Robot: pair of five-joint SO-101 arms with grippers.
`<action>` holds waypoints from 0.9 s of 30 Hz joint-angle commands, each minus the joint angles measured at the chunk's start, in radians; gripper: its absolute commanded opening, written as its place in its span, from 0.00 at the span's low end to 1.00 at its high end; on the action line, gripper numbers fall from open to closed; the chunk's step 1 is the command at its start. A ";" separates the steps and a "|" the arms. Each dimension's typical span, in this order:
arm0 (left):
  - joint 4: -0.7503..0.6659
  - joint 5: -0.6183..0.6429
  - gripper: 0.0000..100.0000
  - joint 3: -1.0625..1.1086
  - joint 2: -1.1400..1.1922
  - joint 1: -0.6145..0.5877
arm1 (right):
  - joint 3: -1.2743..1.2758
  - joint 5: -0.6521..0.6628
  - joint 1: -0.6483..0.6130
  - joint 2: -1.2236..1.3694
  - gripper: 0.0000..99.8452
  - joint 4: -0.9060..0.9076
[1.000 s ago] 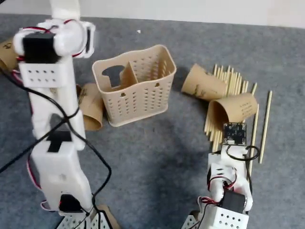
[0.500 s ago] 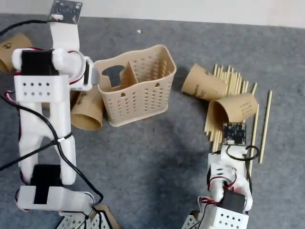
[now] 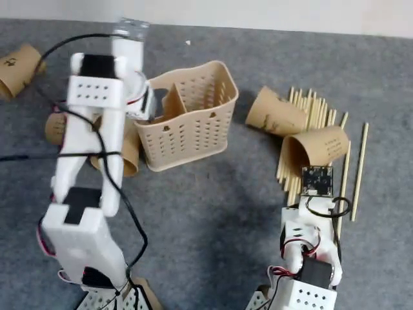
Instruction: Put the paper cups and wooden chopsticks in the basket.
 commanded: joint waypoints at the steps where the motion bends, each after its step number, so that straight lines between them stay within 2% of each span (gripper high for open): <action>1: -0.014 -0.115 0.04 -0.206 0.054 0.042 | 0.015 0.009 -0.008 -0.008 0.22 -0.018; 2: -0.014 -0.157 0.01 -0.262 0.081 0.050 | 0.015 0.009 -0.008 -0.008 0.22 -0.018; 8: 0.100 -0.379 0.00 -0.559 0.282 0.062 | 0.015 0.009 -0.008 -0.008 0.22 -0.018; 10: 0.101 -0.446 0.00 -0.575 0.332 0.062 | 0.015 0.009 -0.008 -0.008 0.22 -0.018; 15: 0.098 -0.764 0.00 -0.565 0.338 0.093 | 0.015 0.009 -0.008 -0.008 0.22 -0.018; 22: 0.064 -1.062 0.01 -0.713 0.346 0.105 | 0.016 0.009 -0.008 -0.008 0.22 -0.047; 24: 0.018 -1.054 0.04 -0.713 0.346 0.102 | 0.016 0.009 -0.008 -0.008 0.22 -0.047; 27: -0.032 -0.913 0.16 -0.713 0.346 0.093 | 0.016 0.009 -0.008 -0.008 0.22 -0.047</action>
